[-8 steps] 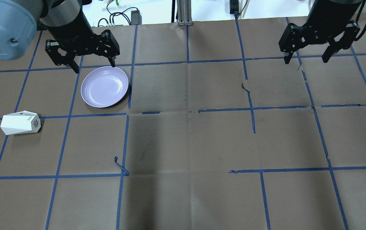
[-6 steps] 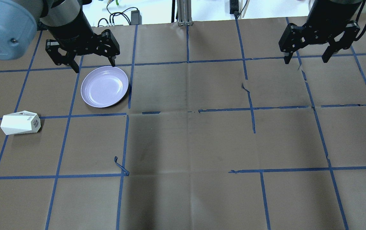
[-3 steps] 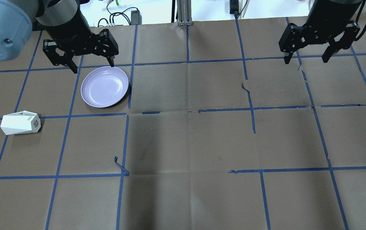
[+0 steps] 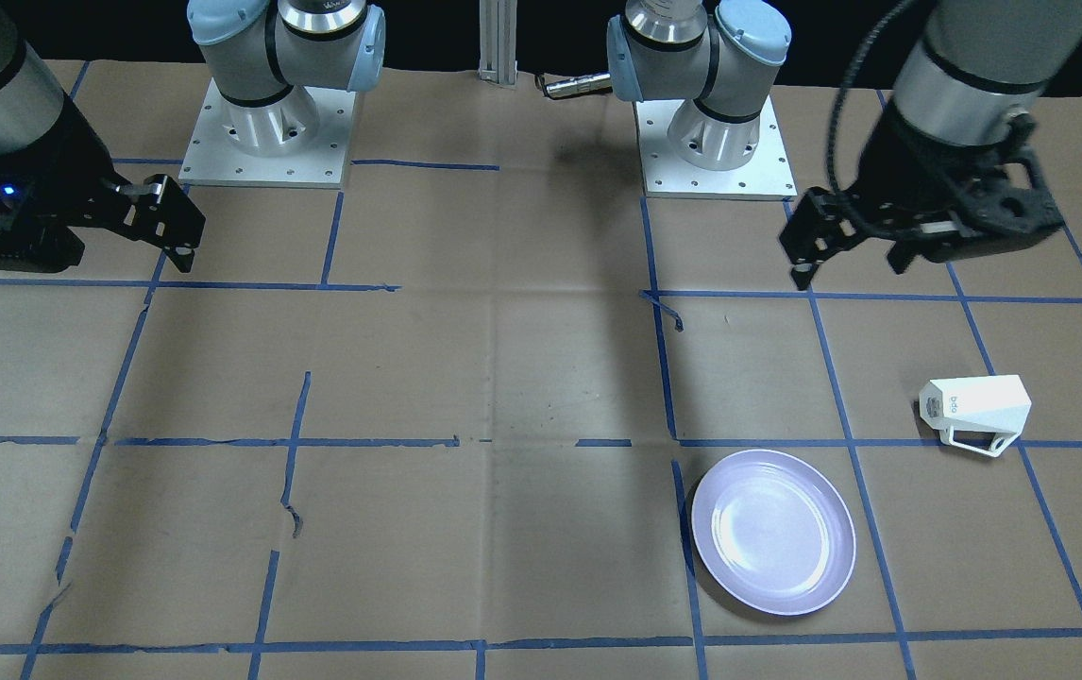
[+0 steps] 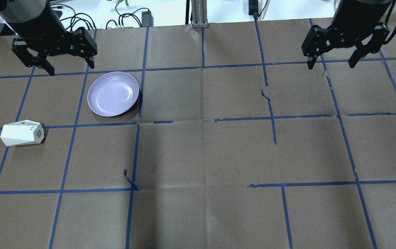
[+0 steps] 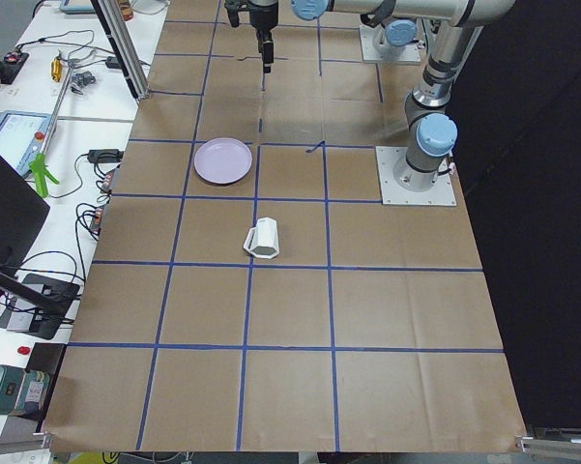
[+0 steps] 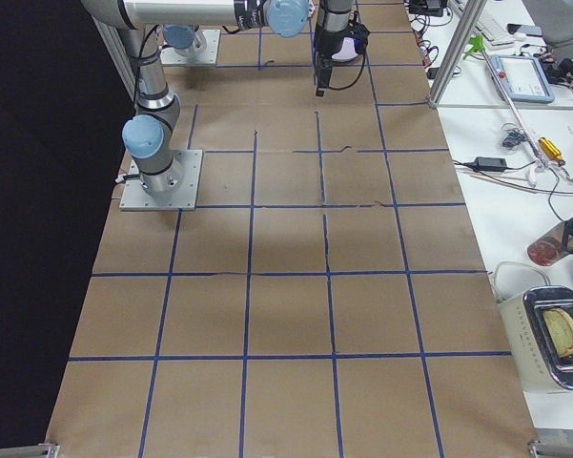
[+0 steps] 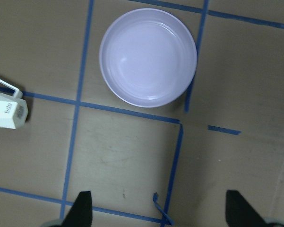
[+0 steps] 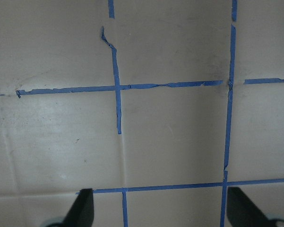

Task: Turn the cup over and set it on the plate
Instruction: 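Move the left gripper away from the plate toward the white cup, then lower the left gripper over the white faceted cup lying on its side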

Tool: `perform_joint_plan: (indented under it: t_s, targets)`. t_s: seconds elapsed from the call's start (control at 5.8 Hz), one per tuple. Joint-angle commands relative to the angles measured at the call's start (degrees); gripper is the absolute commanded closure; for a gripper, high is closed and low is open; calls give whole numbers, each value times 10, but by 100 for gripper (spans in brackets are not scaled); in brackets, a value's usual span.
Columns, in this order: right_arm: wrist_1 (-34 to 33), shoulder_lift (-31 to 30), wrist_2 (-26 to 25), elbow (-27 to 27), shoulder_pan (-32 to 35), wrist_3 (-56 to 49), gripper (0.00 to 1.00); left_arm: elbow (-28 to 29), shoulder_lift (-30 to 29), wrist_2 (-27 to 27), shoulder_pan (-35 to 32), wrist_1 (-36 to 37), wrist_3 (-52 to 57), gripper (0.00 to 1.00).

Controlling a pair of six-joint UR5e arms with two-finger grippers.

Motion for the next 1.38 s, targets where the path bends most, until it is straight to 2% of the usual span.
perform_joint_plan:
  t_s: [0.0,0.17,0.34,0.52,0.69,0.86,1.21]
  targets:
    - [0,0,0,0,0,0,0,7,-16,-3,165,4,220,1]
    - [0,0,0,0,0,0,0,18,-38,-3,245,7,324,1]
    - [0,0,0,0,0,0,0,65,-86,-4,320,6,424,1]
    - [0,0,0,0,0,0,0,126,-147,-5,375,4,503,1]
    - [0,0,0,0,0,0,0,155,-179,-7,393,2,537,1]
    - [0,0,0,0,0,0,0,155,-183,-30,396,-4,539,1]
    - [0,0,0,0,0,0,0,156,-235,-149,448,-87,566,1]
